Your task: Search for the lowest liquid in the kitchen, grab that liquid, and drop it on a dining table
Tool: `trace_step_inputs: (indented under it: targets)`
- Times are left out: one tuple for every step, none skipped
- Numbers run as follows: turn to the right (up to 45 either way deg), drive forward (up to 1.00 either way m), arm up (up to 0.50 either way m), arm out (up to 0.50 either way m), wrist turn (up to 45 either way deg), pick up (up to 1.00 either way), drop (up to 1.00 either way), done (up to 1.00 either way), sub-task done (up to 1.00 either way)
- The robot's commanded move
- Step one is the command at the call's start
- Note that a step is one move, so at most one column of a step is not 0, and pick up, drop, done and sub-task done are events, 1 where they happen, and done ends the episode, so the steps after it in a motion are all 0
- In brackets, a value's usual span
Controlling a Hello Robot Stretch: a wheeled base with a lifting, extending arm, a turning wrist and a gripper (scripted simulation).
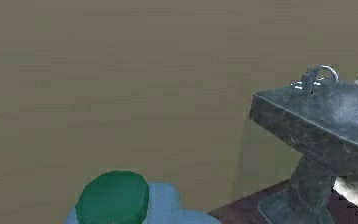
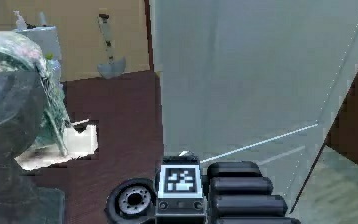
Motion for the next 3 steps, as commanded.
trace_step_inputs:
  targets:
    - [0.0, 0.1, 0.0, 0.0, 0.0, 0.0, 0.0, 0.0, 0.0]
    - [45.0, 0.0, 0.0, 0.0, 0.0, 0.0, 0.0, 0.0, 0.0]
    - [21.0, 0.0, 0.0, 0.0, 0.0, 0.0, 0.0, 0.0, 0.0]
